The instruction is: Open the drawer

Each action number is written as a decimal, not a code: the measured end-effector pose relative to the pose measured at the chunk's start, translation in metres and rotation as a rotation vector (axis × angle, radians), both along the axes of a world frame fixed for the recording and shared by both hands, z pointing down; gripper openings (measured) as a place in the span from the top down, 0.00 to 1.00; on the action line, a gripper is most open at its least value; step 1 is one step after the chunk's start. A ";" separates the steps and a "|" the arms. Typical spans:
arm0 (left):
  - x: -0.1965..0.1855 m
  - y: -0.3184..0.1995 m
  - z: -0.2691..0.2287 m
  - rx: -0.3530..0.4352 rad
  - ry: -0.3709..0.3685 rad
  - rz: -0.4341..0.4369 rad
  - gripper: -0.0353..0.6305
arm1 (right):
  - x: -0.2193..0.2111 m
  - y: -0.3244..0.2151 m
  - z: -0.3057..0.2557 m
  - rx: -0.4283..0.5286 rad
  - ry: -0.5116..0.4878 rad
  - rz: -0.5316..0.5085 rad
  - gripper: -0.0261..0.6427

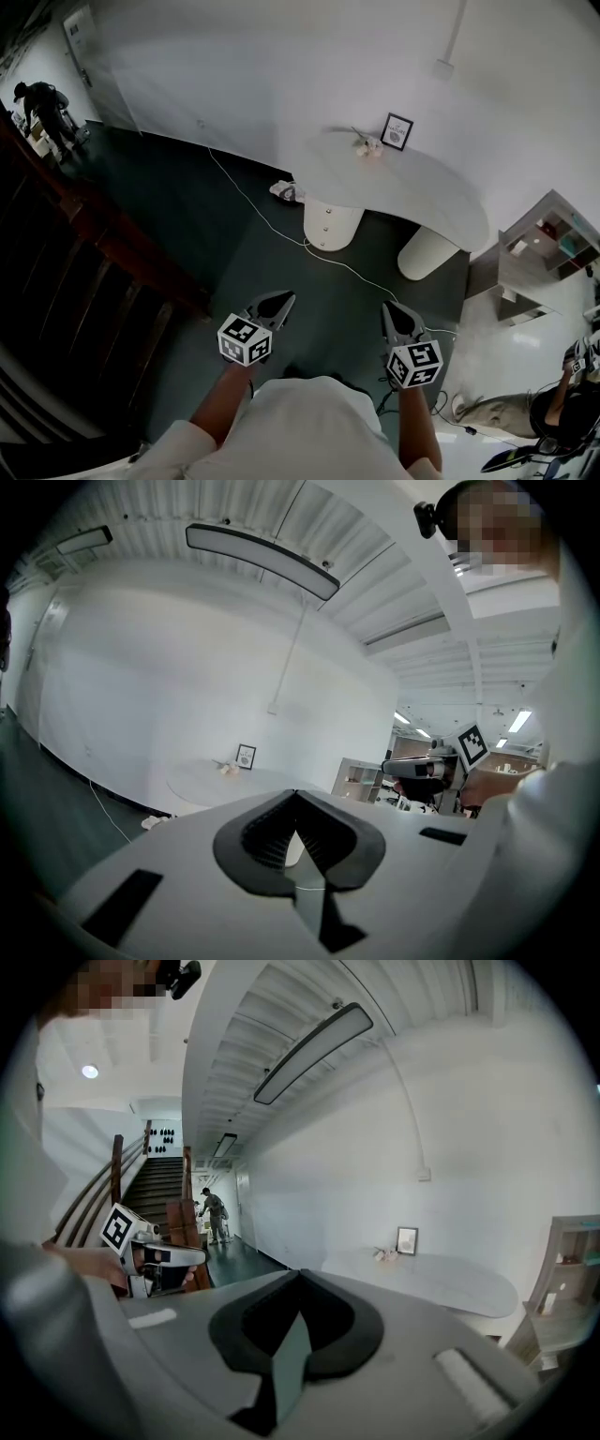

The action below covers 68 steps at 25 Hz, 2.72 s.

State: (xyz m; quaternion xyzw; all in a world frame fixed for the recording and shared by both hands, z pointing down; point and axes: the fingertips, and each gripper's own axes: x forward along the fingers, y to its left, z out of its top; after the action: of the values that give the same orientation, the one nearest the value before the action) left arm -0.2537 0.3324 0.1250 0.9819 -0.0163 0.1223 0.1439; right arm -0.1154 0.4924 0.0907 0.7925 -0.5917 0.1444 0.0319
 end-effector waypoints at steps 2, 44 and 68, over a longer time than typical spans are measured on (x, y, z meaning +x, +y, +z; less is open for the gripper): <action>-0.004 -0.004 0.003 -0.003 -0.003 0.011 0.94 | -0.005 -0.004 0.002 0.000 -0.002 0.010 0.94; 0.205 -0.022 0.040 -0.028 -0.091 -0.161 0.94 | 0.227 -0.068 0.060 -0.069 -0.097 -0.237 0.94; 0.263 -0.141 0.084 -0.098 -0.159 -0.225 0.94 | 0.283 -0.200 0.105 -0.200 -0.150 -0.338 0.94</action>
State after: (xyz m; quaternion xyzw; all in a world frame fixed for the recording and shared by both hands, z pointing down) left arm 0.0090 0.1909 0.2093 0.9529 -0.1314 0.1834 0.2028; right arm 0.1672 0.2926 0.1954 0.6620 -0.6995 0.2536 0.0901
